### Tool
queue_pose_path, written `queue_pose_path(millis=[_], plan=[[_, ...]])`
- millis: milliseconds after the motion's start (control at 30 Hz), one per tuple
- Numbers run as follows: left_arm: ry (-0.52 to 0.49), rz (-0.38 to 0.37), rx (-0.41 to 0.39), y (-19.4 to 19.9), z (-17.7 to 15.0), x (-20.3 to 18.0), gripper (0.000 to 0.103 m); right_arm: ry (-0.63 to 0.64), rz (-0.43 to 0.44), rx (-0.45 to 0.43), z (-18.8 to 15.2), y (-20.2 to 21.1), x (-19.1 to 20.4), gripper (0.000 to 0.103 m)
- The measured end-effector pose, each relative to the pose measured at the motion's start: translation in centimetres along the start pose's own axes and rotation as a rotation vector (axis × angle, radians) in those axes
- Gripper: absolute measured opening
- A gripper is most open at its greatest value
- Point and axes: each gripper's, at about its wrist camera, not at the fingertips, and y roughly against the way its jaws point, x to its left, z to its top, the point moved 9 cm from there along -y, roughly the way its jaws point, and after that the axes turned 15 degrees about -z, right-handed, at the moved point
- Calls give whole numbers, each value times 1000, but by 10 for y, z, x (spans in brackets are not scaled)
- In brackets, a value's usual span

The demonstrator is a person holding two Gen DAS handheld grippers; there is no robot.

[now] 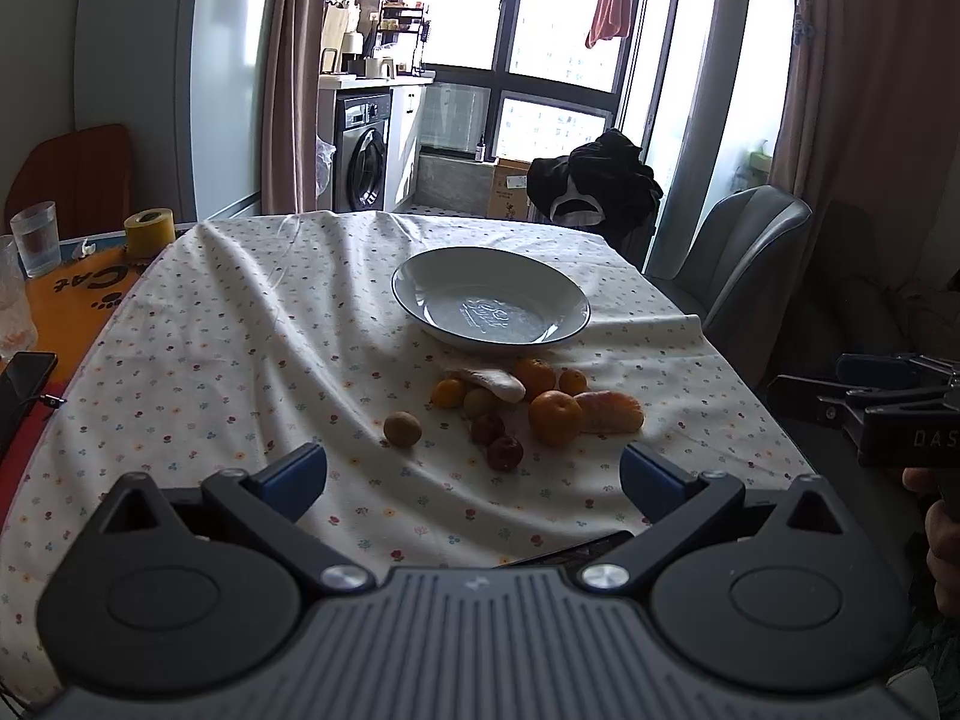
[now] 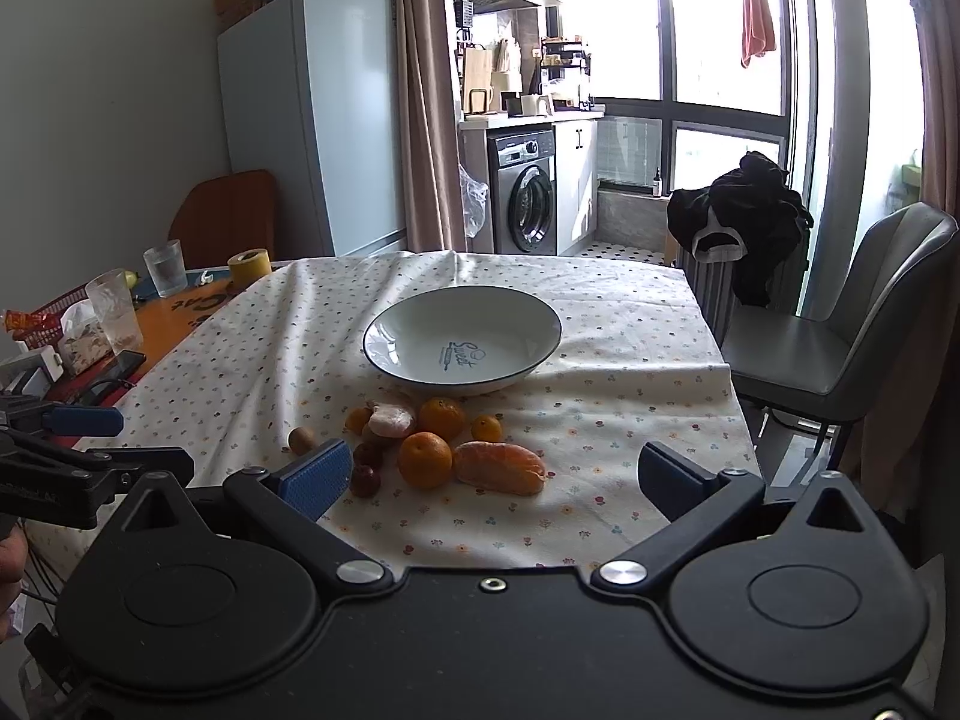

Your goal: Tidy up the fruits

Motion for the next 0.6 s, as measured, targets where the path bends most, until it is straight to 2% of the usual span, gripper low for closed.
queue_pose_path(millis=[367, 600], plan=[[-11, -21, 1, -2, -1, -4, 103, 24, 80, 6, -3, 4, 13, 103], [-18, -36, -5, -2, -1, -7, 103, 28, 97, 4, -2, 7, 16, 103]])
